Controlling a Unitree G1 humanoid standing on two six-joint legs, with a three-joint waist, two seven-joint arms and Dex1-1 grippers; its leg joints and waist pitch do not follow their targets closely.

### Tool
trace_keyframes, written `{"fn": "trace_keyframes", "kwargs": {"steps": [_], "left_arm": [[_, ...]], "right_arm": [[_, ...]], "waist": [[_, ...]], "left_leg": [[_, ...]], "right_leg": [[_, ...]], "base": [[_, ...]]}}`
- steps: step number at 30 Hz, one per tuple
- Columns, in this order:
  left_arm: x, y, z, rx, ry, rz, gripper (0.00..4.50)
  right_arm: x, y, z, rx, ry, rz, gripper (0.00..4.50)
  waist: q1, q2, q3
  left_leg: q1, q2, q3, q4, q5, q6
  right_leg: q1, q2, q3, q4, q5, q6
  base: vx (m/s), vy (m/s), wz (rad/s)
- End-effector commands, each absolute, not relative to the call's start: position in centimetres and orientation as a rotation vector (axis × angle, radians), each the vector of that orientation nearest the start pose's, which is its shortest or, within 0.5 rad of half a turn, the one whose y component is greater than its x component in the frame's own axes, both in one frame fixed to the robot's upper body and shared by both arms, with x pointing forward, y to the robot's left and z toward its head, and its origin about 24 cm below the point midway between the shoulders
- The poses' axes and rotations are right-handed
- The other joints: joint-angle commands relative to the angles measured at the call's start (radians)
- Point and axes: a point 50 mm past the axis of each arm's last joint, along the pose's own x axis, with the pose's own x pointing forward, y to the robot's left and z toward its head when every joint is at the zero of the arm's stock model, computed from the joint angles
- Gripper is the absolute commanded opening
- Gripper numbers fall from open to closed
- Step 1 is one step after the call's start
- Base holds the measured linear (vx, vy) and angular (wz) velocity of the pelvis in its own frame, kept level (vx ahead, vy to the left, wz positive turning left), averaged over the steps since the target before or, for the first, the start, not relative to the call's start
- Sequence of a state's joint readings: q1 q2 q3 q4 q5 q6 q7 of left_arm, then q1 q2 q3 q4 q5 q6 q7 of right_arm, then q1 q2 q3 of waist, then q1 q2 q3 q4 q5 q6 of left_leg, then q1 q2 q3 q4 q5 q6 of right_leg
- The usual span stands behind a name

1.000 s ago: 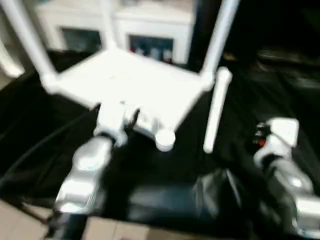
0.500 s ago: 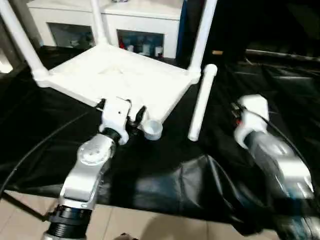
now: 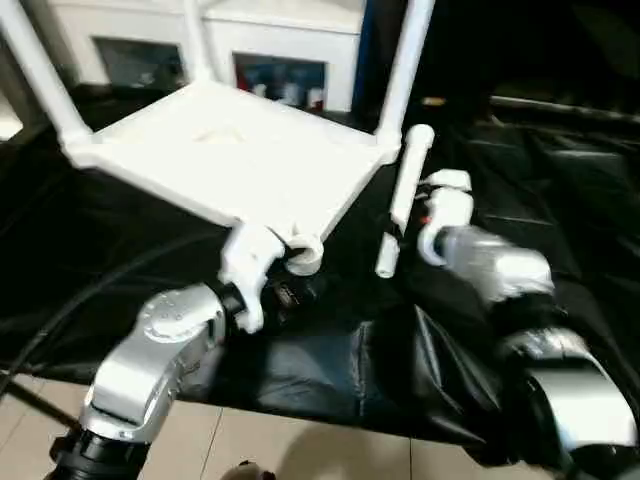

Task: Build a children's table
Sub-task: Pick table leg

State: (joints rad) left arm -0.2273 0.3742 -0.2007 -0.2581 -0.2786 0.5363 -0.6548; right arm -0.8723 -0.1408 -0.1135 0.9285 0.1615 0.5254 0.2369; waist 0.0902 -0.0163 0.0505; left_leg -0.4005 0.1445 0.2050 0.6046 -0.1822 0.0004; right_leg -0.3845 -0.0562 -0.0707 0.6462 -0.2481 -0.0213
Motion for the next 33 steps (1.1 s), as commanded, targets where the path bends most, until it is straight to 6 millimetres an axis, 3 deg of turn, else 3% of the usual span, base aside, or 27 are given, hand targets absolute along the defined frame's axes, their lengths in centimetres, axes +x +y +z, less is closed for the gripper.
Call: {"fn": "trace_keyframes", "kwargs": {"steps": [1,5,7,12,22,31,32,33], "left_arm": [[25.9,11.3,10.1,0.151,0.183,-0.964,3.64],[26.0,11.4,10.3,0.176,0.193,-0.945,3.87],[26.0,11.5,10.3,0.186,0.193,-0.940,4.25],[25.9,11.5,10.2,0.184,0.204,-0.947,4.50],[25.9,11.4,10.1,0.180,0.212,-0.955,4.50],[25.8,11.5,10.1,0.181,0.213,-0.946,4.50],[25.8,11.6,10.1,0.182,0.212,-0.939,4.50],[25.8,11.7,10.1,0.183,0.212,-0.937,4.50]], "right_arm": [[38.1,-13.9,6.0,0.090,0.593,0.239,4.50],[37.8,-13.9,4.6,0.002,0.674,0.231,4.50],[37.8,-14.3,4.4,-0.069,0.693,0.207,4.50],[38.0,-14.8,4.6,-0.061,0.712,0.179,4.06],[37.4,-15.2,3.9,0.056,0.797,0.168,3.21],[37.5,-15.9,4.0,0.164,0.775,0.100,2.39],[37.4,-16.2,3.8,0.190,0.773,0.077,2.32],[37.4,-16.2,3.7,0.197,0.774,0.070,2.32]], "waist": [[-0.002,0.001,-0.065],[-0.005,0.001,-0.063],[-0.004,-0.002,-0.063],[-0.004,0.000,-0.062],[-0.005,0.002,-0.064],[-0.003,-0.003,-0.065],[-0.002,-0.010,-0.065],[-0.001,-0.006,-0.065]], "left_leg": [[0.032,0.095,-0.043,-0.060,-0.024,0.034],[0.034,0.098,-0.044,-0.063,-0.056,0.002],[0.033,0.098,-0.043,-0.062,-0.061,-0.001],[0.036,0.098,-0.043,-0.064,-0.089,-0.017],[0.034,0.097,-0.043,-0.061,-0.082,-0.010],[0.035,0.097,-0.042,-0.060,-0.080,-0.007],[0.035,0.097,-0.041,-0.061,-0.075,-0.004],[0.034,0.096,-0.042,-0.060,-0.075,-0.002]], "right_leg": [[0.043,-0.110,0.065,-0.059,0.135,-0.253],[0.044,-0.109,0.063,-0.060,0.083,-0.246],[0.045,-0.114,0.065,-0.062,0.071,-0.243],[0.042,-0.110,0.066,-0.063,0.044,-0.231],[0.043,-0.110,0.066,-0.061,0.078,-0.239],[0.042,-0.110,0.065,-0.060,0.071,-0.237],[0.043,-0.111,0.065,-0.060,0.074,-0.237],[0.043,-0.112,0.064,-0.060,0.070,-0.237]], "base": [[0.000,0.000,0.00],[0.000,0.000,0.00],[0.000,0.000,0.00],[0.000,0.000,0.00],[0.000,0.000,0.00],[0.000,0.000,0.00],[0.000,0.000,0.00],[0.000,0.000,0.00]]}}
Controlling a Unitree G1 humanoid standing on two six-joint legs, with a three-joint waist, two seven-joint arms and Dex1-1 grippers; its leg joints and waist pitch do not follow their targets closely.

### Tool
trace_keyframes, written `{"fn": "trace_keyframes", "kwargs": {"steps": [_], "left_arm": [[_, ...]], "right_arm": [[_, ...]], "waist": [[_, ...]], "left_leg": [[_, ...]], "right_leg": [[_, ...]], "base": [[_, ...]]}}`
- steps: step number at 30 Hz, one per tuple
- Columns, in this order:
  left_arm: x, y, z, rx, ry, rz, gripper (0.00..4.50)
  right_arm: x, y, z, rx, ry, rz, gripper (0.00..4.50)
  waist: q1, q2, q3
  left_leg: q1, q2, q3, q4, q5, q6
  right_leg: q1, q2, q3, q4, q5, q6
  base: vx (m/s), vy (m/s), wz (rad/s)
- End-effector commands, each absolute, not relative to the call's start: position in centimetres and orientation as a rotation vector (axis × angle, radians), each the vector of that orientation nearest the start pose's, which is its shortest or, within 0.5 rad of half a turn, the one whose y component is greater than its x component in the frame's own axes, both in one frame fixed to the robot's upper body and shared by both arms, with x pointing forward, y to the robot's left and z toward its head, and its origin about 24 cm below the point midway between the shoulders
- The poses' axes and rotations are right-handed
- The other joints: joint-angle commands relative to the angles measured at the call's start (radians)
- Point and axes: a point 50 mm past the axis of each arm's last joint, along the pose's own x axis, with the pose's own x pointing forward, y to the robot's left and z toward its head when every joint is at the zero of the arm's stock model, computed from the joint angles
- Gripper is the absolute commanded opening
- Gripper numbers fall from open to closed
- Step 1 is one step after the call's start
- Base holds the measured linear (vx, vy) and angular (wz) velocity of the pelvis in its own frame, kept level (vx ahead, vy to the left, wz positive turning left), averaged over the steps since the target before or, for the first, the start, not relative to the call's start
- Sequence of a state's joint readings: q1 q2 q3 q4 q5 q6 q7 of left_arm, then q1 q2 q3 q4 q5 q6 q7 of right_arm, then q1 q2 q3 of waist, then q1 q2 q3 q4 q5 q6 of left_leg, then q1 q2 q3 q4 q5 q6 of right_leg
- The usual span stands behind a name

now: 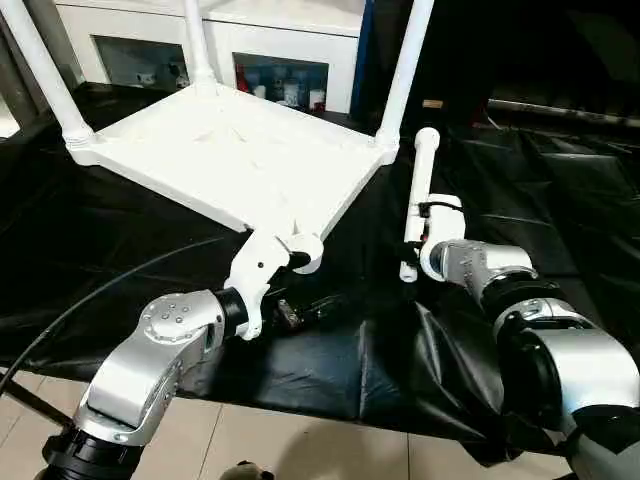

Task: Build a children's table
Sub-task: Pick table leg

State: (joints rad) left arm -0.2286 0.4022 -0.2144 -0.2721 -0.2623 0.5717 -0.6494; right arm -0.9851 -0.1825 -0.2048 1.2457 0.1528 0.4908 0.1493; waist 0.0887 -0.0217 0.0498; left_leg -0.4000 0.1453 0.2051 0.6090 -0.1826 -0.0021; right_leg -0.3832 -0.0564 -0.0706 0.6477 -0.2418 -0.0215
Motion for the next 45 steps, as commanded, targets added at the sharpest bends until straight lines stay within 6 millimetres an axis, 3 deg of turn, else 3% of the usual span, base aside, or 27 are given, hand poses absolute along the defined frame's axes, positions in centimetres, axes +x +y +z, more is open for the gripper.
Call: {"fn": "trace_keyframes", "kwargs": {"steps": [1,2,6,7,8,9,10,11,13,15,16,18,22,23,26,28,29,33,38,39,40,41,45], "left_arm": [[25.9,11.7,10.1,0.183,0.212,-0.936,4.50],[25.9,11.7,10.1,0.184,0.212,-0.933,4.50],[26.0,11.8,10.1,0.172,0.219,-0.919,4.50],[26.2,12.0,10.0,0.160,0.227,-0.905,4.50],[26.2,12.0,10.0,0.160,0.227,-0.905,4.50],[26.4,12.0,9.9,0.150,0.229,-0.889,4.50],[26.4,12.0,9.9,0.150,0.229,-0.889,4.50],[26.7,12.1,9.9,0.134,0.231,-0.877,4.50],[26.8,12.1,9.9,0.125,0.231,-0.875,4.50],[27.1,11.9,10.0,0.114,0.229,-0.875,4.50],[27.3,11.8,10.0,0.112,0.228,-0.874,4.50],[27.3,11.7,10.0,0.110,0.227,-0.874,4.50],[28.0,11.4,10.4,0.092,0.194,-0.841,4.50],[28.5,11.1,11.0,0.058,0.160,-0.816,4.50],[29.8,9.7,13.0,-0.122,0.101,-0.799,4.50],[30.2,9.0,14.0,-0.196,0.077,-0.815,4.50],[30.4,8.4,14.7,-0.248,0.056,-0.837,4.50],[30.7,7.4,15.8,-0.313,0.024,-0.877,4.50],[31.4,6.2,16.5,-0.329,0.009,-0.913,4.50],[31.7,5.8,17.1,-0.373,-0.003,-0.920,4.50],[32.1,5.5,18.0,-0.443,-0.013,-0.922,4.50],[32.5,5.3,18.6,-0.503,-0.019,-0.921,4.50],[33.5,4.9,19.2,-0.551,0.007,-0.889,4.50]], "right_arm": [[37.3,-16.3,3.6,0.205,0.775,0.064,2.20],[37.3,-16.3,3.5,0.225,0.774,0.058,1.99],[37.4,-16.8,3.6,0.248,0.752,0.017,1.85],[37.4,-17.3,3.6,0.262,0.728,-0.012,1.73],[37.4,-17.3,3.6,0.262,0.728,-0.012,1.57],[37.3,-17.7,3.5,0.272,0.717,-0.036,1.52],[37.3,-17.7,3.5,0.272,0.717,-0.036,1.41],[37.2,-18.2,3.3,0.283,0.702,-0.065,1.35],[37.2,-18.4,3.3,0.294,0.694,-0.075,1.33],[37.2,-18.7,3.4,0.305,0.637,-0.072,1.32],[37.2,-18.7,3.4,0.313,0.616,-0.061,1.31],[37.1,-18.7,3.4,0.319,0.603,-0.054,1.31],[37.2,-19.4,4.3,0.344,0.452,-0.051,1.30],[37.2,-20.1,5.4,0.360,0.326,-0.057,1.30],[36.2,-21.5,9.1,0.373,-0.010,-0.055,1.30],[35.6,-21.7,9.6,0.353,-0.070,-0.034,1.30],[35.1,-21.8,9.9,0.328,-0.115,-0.029,1.30],[34.1,-22.0,10.3,0.296,-0.176,-0.013,1.30],[32.8,-21.2,11.7,0.251,-0.294,0.057,1.30],[32.4,-20.1,12.4,0.209,-0.328,0.141,1.30],[32.1,-18.8,12.9,0.164,-0.351,0.228,1.30],[31.9,-17.7,13.1,0.136,-0.353,0.302,1.30],[31.4,-15.4,13.4,0.103,-0.366,0.443,1.30]], "waist": [[0.001,0.000,-0.065],[0.000,0.001,-0.065],[0.000,0.002,-0.066],[0.001,0.016,-0.066],[-0.001,0.008,-0.065],[0.001,0.015,-0.066],[-0.002,0.017,-0.065],[-0.001,0.027,-0.066],[-0.002,0.023,-0.066],[-0.003,0.024,-0.067],[-0.002,0.035,-0.067],[-0.006,0.025,-0.066],[-0.001,0.026,-0.065],[-0.002,0.020,-0.067],[0.009,0.020,-0.067],[0.008,0.018,-0.068],[0.009,0.022,-0.066],[0.002,0.013,-0.061],[-0.001,0.014,-0.062],[0.000,0.041,-0.063],[-0.003,0.033,-0.059],[-0.001,0.026,-0.062],[0.003,0.025,-0.058]], "left_leg": [[0.034,0.096,-0.041,-0.064,-0.075,0.000],[0.033,0.095,-0.042,-0.065,-0.075,-0.002],[0.035,0.096,-0.042,-0.065,-0.081,-0.010],[0.035,0.096,-0.044,-0.064,-0.084,-0.015],[0.035,0.096,-0.042,-0.065,-0.090,-0.018],[0.036,0.095,-0.043,-0.064,-0.095,-0.021],[0.036,0.095,-0.042,-0.065,-0.107,-0.028],[0.036,0.094,-0.045,-0.065,-0.112,-0.034],[0.039,0.095,-0.044,-0.067,-0.130,-0.042],[0.037,0.094,-0.044,-0.066,-0.136,-0.044],[0.036,0.094,-0.046,-0.065,-0.136,-0.045],[0.034,0.092,-0.046,-0.066,-0.143,-0.036],[0.030,0.095,-0.043,-0.063,-0.126,-0.015],[0.030,0.095,-0.044,-0.064,-0.108,-0.006],[0.034,0.099,-0.043,-0.062,-0.095,0.012],[0.031,0.100,-0.048,-0.065,-0.090,0.019],[0.032,0.098,-0.044,-0.062,-0.098,0.020],[0.025,0.090,-0.042,-0.061,-0.099,0.046],[0.025,0.093,-0.048,-0.061,-0.101,0.069],[0.027,0.092,-0.049,-0.059,-0.108,0.064],[0.029,0.092,-0.045,-0.060,-0.124,0.063],[0.025,0.091,-0.047,-0.059,-0.122,0.059],[0.020,0.090,-0.048,-0.055,-0.105,0.096]], "right_leg": [[0.041,-0.112,0.064,-0.062,0.061,-0.236],[0.041,-0.110,0.064,-0.062,0.062,-0.234],[0.040,-0.109,0.062,-0.060,0.072,-0.233],[0.039,-0.110,0.063,-0.059,0.074,-0.233],[0.039,-0.108,0.063,-0.061,0.077,-0.232],[0.039,-0.109,0.063,-0.061,0.076,-0.233],[0.039,-0.107,0.063,-0.063,0.077,-0.232],[0.039,-0.106,0.062,-0.062,0.079,-0.233],[0.040,-0.105,0.063,-0.064,0.075,-0.230],[0.041,-0.105,0.062,-0.064,0.081,-0.230],[0.042,-0.107,0.063,-0.062,0.083,-0.229],[0.045,-0.106,0.062,-0.066,0.068,-0.235],[0.045,-0.112,0.066,-0.072,0.065,-0.226],[0.047,-0.109,0.065,-0.068,0.087,-0.224],[0.043,-0.113,0.066,-0.070,0.101,-0.216],[0.047,-0.112,0.063,-0.067,0.085,-0.219],[0.043,-0.113,0.065,-0.070,0.066,-0.214],[0.046,-0.111,0.067,-0.081,0.021,-0.206],[0.044,-0.109,0.064,-0.086,-0.019,-0.194],[0.041,-0.109,0.064,-0.085,-0.027,-0.202],[0.037,-0.104,0.065,-0.096,-0.037,-0.197],[0.048,-0.107,0.064,-0.089,-0.017,-0.206],[0.046,-0.111,0.065,-0.090,-0.014,-0.220]], "base": [[0.000,0.000,0.00],[0.000,0.000,0.00],[0.000,0.000,0.00],[0.000,0.000,0.00],[0.000,0.000,0.00],[0.000,0.000,0.00],[0.000,0.000,0.00],[0.000,0.000,0.00],[0.000,0.000,0.00],[0.000,0.000,0.00],[0.000,0.000,0.00],[0.000,0.000,0.00],[0.000,0.000,0.00],[0.000,0.000,0.00],[0.000,0.000,0.00],[0.000,0.000,0.00],[0.000,0.000,0.00],[0.000,0.000,0.00],[0.000,0.000,0.00],[0.000,0.000,0.00],[0.000,0.000,0.00],[0.000,0.000,0.00],[0.000,0.000,0.00]]}}
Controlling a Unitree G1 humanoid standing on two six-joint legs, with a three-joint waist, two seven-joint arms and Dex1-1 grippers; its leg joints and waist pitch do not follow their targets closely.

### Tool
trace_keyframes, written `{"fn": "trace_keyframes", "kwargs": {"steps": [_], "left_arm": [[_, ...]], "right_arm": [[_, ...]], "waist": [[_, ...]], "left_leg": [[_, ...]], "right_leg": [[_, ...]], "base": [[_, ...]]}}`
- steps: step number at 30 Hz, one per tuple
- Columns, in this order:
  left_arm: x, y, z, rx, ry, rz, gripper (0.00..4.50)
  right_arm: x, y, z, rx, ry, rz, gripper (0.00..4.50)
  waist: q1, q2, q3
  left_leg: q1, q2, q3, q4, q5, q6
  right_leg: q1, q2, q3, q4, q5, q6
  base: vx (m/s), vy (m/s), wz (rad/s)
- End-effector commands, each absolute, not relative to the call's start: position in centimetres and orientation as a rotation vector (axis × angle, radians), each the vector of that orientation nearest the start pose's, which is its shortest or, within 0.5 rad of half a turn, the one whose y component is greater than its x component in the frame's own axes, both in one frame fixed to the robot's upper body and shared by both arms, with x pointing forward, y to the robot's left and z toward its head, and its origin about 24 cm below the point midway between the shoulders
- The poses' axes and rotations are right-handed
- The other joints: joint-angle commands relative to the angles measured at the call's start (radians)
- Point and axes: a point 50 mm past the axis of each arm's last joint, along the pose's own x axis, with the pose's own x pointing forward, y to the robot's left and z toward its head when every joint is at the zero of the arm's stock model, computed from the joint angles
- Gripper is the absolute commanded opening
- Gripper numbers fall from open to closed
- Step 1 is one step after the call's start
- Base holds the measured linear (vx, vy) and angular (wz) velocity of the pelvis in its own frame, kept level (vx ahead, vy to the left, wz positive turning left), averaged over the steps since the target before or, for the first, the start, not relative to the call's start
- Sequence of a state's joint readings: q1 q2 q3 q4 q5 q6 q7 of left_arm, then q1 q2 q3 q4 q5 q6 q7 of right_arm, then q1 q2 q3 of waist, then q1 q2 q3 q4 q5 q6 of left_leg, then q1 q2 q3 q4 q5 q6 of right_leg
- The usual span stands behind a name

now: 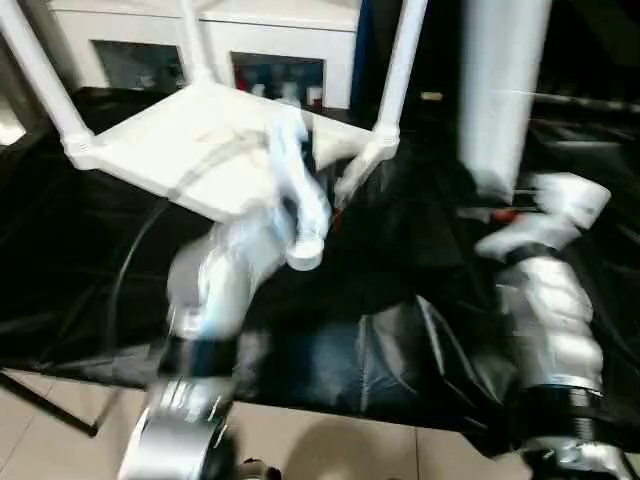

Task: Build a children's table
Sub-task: Pick table leg

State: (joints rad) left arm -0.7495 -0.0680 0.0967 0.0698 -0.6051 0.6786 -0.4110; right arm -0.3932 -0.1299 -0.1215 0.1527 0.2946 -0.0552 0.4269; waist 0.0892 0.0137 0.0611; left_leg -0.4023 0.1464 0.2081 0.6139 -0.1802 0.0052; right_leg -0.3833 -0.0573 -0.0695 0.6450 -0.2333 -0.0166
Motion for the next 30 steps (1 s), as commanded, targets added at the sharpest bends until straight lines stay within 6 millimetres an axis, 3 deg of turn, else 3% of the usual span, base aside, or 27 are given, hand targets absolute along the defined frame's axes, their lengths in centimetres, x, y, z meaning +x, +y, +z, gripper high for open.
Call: {"fn": "trace_keyframes", "kwargs": {"steps": [1,3,8,13,18,20,30], "left_arm": [[33.5,4.9,19.2,-0.549,0.008,-0.886,4.50],[34.2,4.7,18.9,-0.536,0.022,-0.848,4.50],[34.5,4.6,18.7,-0.543,0.029,-0.829,4.50],[35.5,4.5,17.9,-0.571,0.085,-0.735,4.50],[35.6,4.8,18.3,-0.690,0.080,-0.752,4.50],[35.5,4.7,18.3,-0.736,0.092,-0.779,4.16],[35.4,4.7,18.2,-0.762,0.118,-0.776,3.34]], "right_arm": [[31.4,-15.3,13.4,0.102,-0.366,0.446,1.30],[31.0,-13.8,13.4,0.076,-0.371,0.531,1.30],[30.7,-13.0,13.2,0.068,-0.368,0.569,1.30],[30.1,-11.9,13.1,0.048,-0.367,0.626,1.30],[29.9,-11.7,13.0,0.024,-0.361,0.645,1.30],[29.8,-11.6,12.8,0.018,-0.356,0.652,1.30],[30.0,-11.2,12.7,0.003,-0.347,0.670,1.30]], "waist": [[0.004,-0.010,-0.070],[0.005,-0.008,-0.070],[0.009,-0.004,-0.073],[0.012,0.002,-0.074],[0.012,-0.004,-0.073],[0.012,-0.003,-0.072],[0.014,-0.004,-0.072]], "left_leg": [[0.023,0.090,-0.052,-0.061,-0.106,0.091],[0.023,0.091,-0.054,-0.062,-0.109,0.090],[0.027,0.099,-0.057,-0.066,-0.107,0.079],[0.027,0.097,-0.058,-0.063,-0.107,0.085],[0.025,0.096,-0.057,-0.063,-0.109,0.087],[0.025,0.096,-0.057,-0.064,-0.117,0.084],[0.026,0.098,-0.058,-0.065,-0.113,0.089]], "right_leg": [[0.046,-0.111,0.063,-0.088,-0.028,-0.224],[0.045,-0.108,0.063,-0.089,-0.042,-0.215],[0.044,-0.111,0.063,-0.083,0.002,-0.229],[0.046,-0.116,0.064,-0.083,0.035,-0.230],[0.048,-0.116,0.063,-0.082,0.036,-0.243],[0.048,-0.117,0.063,-0.084,0.019,-0.246],[0.046,-0.116,0.064,-0.084,0.020,-0.241]], "base": [[0.000,0.000,0.00],[0.000,0.000,0.00],[0.000,0.000,0.00],[0.000,0.000,0.00],[0.000,0.000,0.00],[0.000,0.000,0.00],[0.000,0.000,0.00]]}}
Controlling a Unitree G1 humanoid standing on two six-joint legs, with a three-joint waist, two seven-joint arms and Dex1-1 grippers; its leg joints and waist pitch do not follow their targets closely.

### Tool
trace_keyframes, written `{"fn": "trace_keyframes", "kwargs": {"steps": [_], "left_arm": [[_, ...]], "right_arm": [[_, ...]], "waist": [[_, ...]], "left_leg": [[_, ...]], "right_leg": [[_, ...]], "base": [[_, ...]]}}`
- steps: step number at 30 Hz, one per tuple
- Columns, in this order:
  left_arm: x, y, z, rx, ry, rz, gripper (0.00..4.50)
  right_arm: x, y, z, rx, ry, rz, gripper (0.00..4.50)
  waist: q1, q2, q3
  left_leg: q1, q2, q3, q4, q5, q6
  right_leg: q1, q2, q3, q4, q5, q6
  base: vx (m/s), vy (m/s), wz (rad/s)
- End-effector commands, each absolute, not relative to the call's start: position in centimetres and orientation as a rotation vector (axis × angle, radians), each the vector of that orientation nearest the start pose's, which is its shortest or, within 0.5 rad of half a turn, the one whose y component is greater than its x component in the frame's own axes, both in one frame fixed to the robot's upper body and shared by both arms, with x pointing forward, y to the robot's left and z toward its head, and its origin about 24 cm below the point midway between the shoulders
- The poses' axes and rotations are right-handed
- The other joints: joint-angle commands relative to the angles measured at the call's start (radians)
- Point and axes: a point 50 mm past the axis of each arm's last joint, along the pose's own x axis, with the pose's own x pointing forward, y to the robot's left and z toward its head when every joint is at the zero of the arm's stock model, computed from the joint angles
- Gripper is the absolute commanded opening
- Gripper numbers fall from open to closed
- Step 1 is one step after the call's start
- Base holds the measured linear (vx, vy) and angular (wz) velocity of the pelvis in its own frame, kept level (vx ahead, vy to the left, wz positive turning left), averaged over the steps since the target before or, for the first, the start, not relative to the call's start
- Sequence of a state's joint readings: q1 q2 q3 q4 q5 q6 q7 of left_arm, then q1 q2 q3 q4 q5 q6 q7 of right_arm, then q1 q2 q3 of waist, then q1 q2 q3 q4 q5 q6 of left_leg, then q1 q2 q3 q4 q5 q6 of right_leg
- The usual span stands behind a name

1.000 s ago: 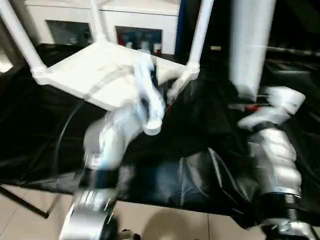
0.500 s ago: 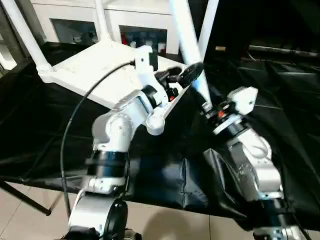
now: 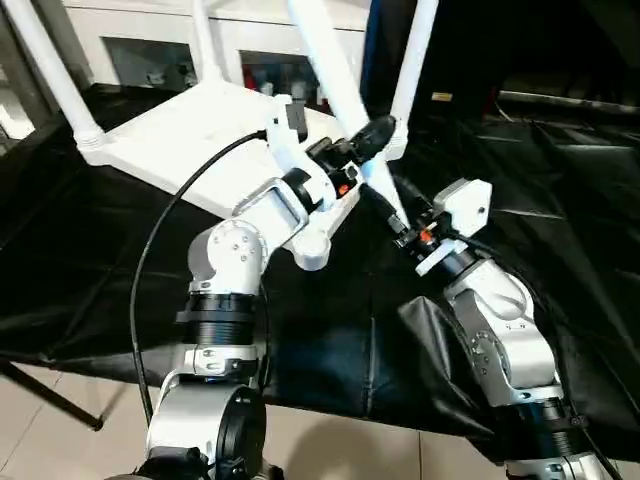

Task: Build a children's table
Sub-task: Pick table leg

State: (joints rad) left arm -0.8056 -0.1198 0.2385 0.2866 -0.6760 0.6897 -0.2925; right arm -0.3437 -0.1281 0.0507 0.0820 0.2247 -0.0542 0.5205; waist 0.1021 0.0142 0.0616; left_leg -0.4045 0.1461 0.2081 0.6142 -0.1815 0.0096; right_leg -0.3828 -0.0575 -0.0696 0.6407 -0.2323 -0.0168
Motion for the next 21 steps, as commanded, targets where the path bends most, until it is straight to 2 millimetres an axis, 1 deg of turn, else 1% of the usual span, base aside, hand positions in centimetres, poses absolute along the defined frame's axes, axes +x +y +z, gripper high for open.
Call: {"fn": "trace_keyframes", "kwargs": {"steps": [1,3,6,8,10,11,12,13,15,16,17,18,19,20,21], "left_arm": [[35.4,4.7,18.2,-0.764,0.118,-0.775,3.23],[35.4,4.7,18.3,-0.766,0.118,-0.773,3.15],[35.4,4.8,18.3,-0.774,0.119,-0.767,2.81],[35.5,4.9,18.3,-0.781,0.118,-0.750,2.72],[35.6,4.9,18.3,-0.780,0.117,-0.743,2.46],[35.6,4.9,18.3,-0.783,0.118,-0.741,2.36],[35.6,4.9,18.3,-0.784,0.118,-0.737,2.31],[35.6,5.0,18.3,-0.785,0.119,-0.729,2.27],[35.9,5.3,18.2,-0.780,0.112,-0.698,2.08],[36.0,5.5,18.2,-0.780,0.111,-0.690,1.94],[36.0,5.5,18.2,-0.782,0.111,-0.688,1.80],[36.1,5.6,18.3,-0.779,0.109,-0.680,1.76],[36.2,5.8,18.3,-0.777,0.108,-0.673,1.76],[36.2,5.9,18.3,-0.776,0.107,-0.669,1.63],[36.3,6.0,18.3,-0.777,0.105,-0.665,1.61]], "right_arm": [[30.0,-11.2,12.7,0.003,-0.348,0.670,1.30],[30.0,-11.2,12.7,0.001,-0.348,0.669,1.30],[30.1,-11.2,12.7,-0.001,-0.348,0.663,1.30],[30.2,-11.1,12.5,-0.030,-0.339,0.657,1.30],[30.2,-10.9,12.4,-0.045,-0.334,0.659,1.30],[30.2,-10.9,12.3,-0.050,-0.333,0.657,1.30],[30.1,-10.9,12.2,-0.052,-0.332,0.659,1.30],[30.1,-10.8,12.2,-0.054,-0.332,0.665,1.65],[30.0,-10.9,12.2,-0.015,-0.337,0.677,2.00],[29.9,-10.9,12.2,-0.010,-0.338,0.685,2.02],[29.9,-10.9,12.2,-0.013,-0.337,0.689,2.20],[29.8,-10.9,12.2,-0.011,-0.337,0.691,2.33],[29.8,-10.9,12.1,-0.010,-0.336,0.692,2.33],[29.8,-10.9,12.1,-0.012,-0.337,0.692,2.46],[29.8,-10.9,12.1,-0.013,-0.338,0.689,2.52]], "waist": [[0.002,-0.004,-0.072],[0.001,-0.004,-0.072],[0.002,-0.003,-0.072],[0.001,-0.004,-0.072],[0.000,-0.004,-0.071],[0.000,-0.001,-0.071],[0.000,-0.002,-0.071],[0.001,-0.002,-0.071],[0.000,-0.002,-0.072],[0.001,0.000,-0.072],[0.000,-0.001,-0.071],[0.001,-0.001,-0.072],[0.001,0.000,-0.072],[0.000,-0.001,-0.072],[0.001,0.000,-0.073]], "left_leg": [[0.029,0.099,-0.058,-0.065,-0.113,0.084],[0.028,0.099,-0.058,-0.066,-0.115,0.083],[0.028,0.099,-0.058,-0.065,-0.119,0.080],[0.028,0.099,-0.058,-0.066,-0.115,0.078],[0.028,0.098,-0.058,-0.066,-0.118,0.077],[0.028,0.099,-0.059,-0.066,-0.120,0.076],[0.029,0.099,-0.059,-0.067,-0.125,0.074],[0.029,0.099,-0.059,-0.067,-0.125,0.074],[0.029,0.100,-0.059,-0.067,-0.127,0.076],[0.029,0.100,-0.059,-0.067,-0.130,0.076],[0.029,0.099,-0.059,-0.066,-0.134,0.077],[0.029,0.100,-0.060,-0.067,-0.130,0.076],[0.028,0.100,-0.061,-0.067,-0.128,0.077],[0.029,0.100,-0.060,-0.067,-0.126,0.077],[0.029,0.100,-0.060,-0.067,-0.122,0.077]], "right_leg": [[0.046,-0.117,0.065,-0.080,0.018,-0.240],[0.046,-0.117,0.064,-0.079,0.017,-0.241],[0.046,-0.117,0.064,-0.080,0.012,-0.240],[0.046,-0.116,0.065,-0.079,0.015,-0.239],[0.046,-0.116,0.065,-0.080,0.015,-0.239],[0.046,-0.117,0.064,-0.080,0.012,-0.239],[0.046,-0.116,0.065,-0.081,0.008,-0.237],[0.046,-0.116,0.065,-0.081,0.008,-0.237],[0.046,-0.116,0.065,-0.080,0.018,-0.238],[0.046,-0.117,0.065,-0.080,0.019,-0.239],[0.046,-0.117,0.065,-0.081,0.018,-0.236],[0.047,-0.117,0.065,-0.081,0.020,-0.235],[0.047,-0.116,0.065,-0.080,0.022,-0.236],[0.046,-0.116,0.065,-0.079,0.031,-0.237],[0.046,-0.117,0.065,-0.078,0.037,-0.239]], "base": [[0.000,0.000,0.00],[0.000,0.000,0.00],[0.000,0.000,0.00],[0.000,0.000,0.00],[0.000,0.000,0.00],[0.000,0.000,0.00],[0.000,0.000,0.00],[0.000,0.000,0.00],[0.000,0.000,0.00],[0.000,0.000,0.00],[0.000,0.000,0.00],[0.000,0.000,0.00],[0.000,0.000,0.00],[0.000,0.000,0.00],[0.000,0.000,0.00]]}}
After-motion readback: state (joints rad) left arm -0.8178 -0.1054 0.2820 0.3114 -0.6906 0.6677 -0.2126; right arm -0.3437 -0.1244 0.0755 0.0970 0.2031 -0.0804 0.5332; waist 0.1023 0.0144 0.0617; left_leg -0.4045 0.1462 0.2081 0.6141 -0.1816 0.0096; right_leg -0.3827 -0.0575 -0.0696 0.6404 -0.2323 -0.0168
